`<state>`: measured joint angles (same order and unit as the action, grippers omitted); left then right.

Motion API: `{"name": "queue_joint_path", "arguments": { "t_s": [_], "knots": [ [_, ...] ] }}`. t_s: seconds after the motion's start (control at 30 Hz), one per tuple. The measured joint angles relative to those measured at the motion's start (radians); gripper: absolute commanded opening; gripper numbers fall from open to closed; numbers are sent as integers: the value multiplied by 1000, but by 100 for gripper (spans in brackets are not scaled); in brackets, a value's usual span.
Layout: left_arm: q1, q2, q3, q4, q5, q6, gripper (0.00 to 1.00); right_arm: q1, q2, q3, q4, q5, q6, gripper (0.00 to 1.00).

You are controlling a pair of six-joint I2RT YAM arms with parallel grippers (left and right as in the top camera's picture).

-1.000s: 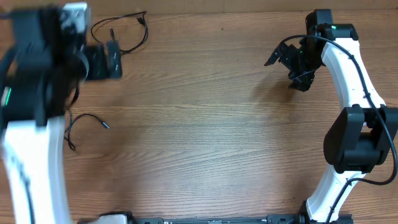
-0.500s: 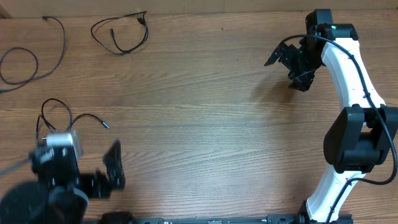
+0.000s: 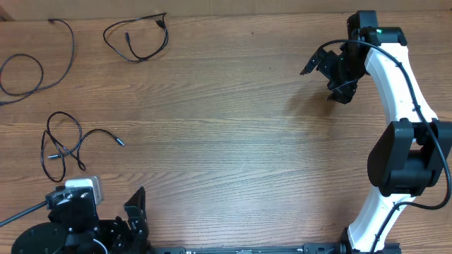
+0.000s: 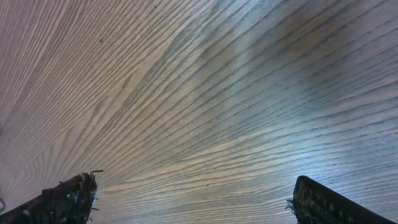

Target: Untangle cables

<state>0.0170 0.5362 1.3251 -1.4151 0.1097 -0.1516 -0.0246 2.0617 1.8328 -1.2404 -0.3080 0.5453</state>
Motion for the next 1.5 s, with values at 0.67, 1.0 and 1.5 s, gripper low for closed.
{"name": "queue_joint_path", "arguments": {
  "t_s": [0.67,1.0,1.5],
  "knots": [
    [9,-458,-544,402,85,-29,100,0,0,0,0,0,0,100],
    [11,-520,-866,796,88,118,100,0,0,0,0,0,0,100],
    [-4,-521,-1257,1301,81,163,100,0,0,0,0,0,0,100]
  ]
}}
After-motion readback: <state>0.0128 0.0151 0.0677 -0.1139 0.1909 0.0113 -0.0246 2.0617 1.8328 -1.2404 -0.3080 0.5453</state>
